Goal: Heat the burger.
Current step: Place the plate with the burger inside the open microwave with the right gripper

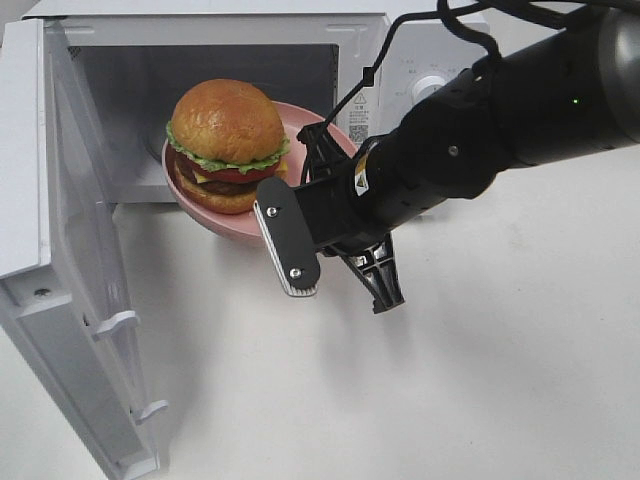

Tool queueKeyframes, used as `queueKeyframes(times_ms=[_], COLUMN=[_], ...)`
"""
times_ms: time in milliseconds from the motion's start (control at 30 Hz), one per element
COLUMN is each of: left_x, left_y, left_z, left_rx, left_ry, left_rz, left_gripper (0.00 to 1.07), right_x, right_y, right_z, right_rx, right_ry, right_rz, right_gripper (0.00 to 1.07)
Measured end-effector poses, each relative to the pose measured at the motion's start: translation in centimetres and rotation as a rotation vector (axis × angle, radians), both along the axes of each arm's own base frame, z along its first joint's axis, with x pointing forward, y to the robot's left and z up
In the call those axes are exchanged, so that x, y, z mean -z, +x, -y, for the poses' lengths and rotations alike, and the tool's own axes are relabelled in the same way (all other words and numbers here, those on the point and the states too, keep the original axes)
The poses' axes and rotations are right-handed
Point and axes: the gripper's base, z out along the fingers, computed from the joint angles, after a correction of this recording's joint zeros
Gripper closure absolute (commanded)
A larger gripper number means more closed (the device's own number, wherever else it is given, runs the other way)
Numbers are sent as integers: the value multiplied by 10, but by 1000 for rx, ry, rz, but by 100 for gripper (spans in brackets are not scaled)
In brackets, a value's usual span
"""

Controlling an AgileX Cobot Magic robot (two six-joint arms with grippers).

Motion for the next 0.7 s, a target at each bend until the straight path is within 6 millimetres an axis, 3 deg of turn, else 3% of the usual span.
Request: queueKeyframes(times_ms=[267,700], left_x=[0,0], left_y=[0,0], left_z=[0,0], left_rx=[0,0], left_ry=[0,0], left_rz=[0,0], left_gripper=[7,7], right_x=[-2,-10], right_y=[18,31], right_z=[-14,-25], right_rx=[33,47], right_ry=[5,-6], right_rz=[-16,6], right_gripper=[107,107])
